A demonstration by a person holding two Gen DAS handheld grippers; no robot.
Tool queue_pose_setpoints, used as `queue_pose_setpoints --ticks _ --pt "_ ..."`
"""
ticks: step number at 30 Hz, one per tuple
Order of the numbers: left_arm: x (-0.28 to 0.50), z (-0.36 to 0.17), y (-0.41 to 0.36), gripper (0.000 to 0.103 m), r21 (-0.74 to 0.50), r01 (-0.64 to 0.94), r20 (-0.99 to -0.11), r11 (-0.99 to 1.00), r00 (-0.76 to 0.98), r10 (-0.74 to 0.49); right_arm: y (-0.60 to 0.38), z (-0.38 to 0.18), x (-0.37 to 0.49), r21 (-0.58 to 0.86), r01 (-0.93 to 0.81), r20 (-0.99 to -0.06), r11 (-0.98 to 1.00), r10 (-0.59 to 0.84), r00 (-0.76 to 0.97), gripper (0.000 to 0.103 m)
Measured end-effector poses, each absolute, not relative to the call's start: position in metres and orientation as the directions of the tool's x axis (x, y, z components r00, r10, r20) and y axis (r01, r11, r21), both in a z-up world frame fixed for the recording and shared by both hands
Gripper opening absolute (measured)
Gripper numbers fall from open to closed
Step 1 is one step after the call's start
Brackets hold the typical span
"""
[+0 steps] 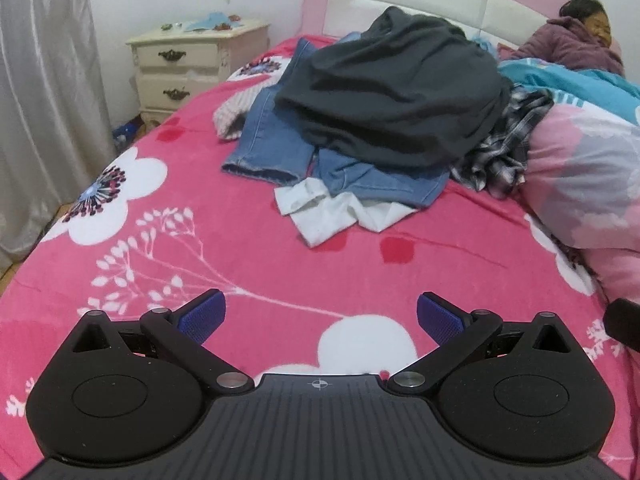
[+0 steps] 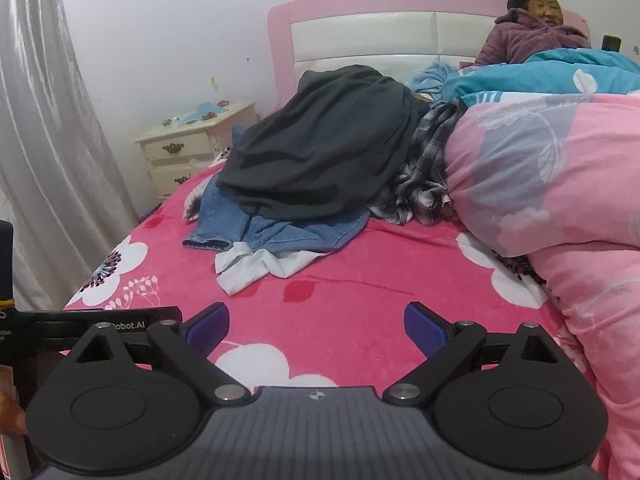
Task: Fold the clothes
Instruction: 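Move both grippers open toward the pile of clothes on the bed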
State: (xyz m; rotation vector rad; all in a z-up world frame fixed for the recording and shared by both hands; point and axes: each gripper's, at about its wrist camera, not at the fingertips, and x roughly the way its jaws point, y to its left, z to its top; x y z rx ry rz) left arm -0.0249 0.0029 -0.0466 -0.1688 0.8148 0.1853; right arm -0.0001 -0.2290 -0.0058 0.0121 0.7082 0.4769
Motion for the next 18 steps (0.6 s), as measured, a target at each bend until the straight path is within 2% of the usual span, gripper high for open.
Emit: queue_pose_setpoints --ticks 18 --pt "-0.029 -0.0508 0.0045 0.103 -0.049 -0.237 -0.735 0.97 0.666 0.126 -0.2283 -0.0066 -0.0014 0.15 -0.424 -0.627 0.893 0.418 0.657 0.097"
